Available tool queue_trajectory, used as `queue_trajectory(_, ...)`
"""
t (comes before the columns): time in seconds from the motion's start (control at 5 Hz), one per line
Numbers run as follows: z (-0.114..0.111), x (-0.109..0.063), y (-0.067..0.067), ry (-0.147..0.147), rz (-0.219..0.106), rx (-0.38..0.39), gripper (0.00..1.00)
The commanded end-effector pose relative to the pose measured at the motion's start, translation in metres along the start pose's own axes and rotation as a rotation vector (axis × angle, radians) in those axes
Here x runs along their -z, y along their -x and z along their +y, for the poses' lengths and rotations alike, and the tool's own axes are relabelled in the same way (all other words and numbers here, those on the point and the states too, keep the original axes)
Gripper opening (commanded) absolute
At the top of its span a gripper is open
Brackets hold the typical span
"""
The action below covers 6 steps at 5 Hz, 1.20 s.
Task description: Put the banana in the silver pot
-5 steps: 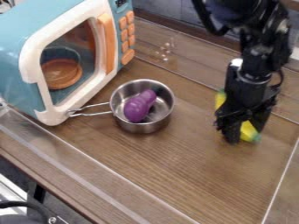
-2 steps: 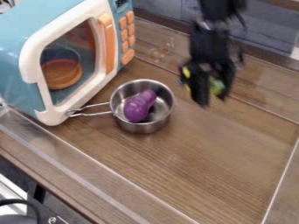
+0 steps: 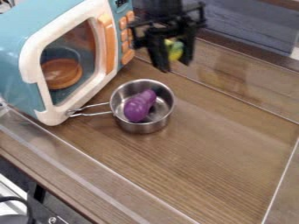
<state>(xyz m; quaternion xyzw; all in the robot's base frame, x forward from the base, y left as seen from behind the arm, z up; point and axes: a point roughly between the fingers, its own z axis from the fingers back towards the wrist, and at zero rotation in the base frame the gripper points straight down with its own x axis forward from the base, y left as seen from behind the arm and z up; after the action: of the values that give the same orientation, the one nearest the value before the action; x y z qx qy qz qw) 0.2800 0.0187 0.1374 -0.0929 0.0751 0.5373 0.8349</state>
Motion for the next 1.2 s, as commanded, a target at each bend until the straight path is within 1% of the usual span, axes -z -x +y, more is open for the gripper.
queue_trajectory(0.0,0.016,-0.011,-0.013,0.060,-0.054,0.046,0.00)
queue_trajectory(0.2,0.029,-0.007,-0.025,0.074,-0.072,0.024,0.00)
queue_trajectory(0.6,0.029,0.010,-0.019,0.105,-0.105,-0.093,0.00)
queue_trajectory(1.0,0.015,0.025,-0.022,0.134,-0.132,-0.070,0.00)
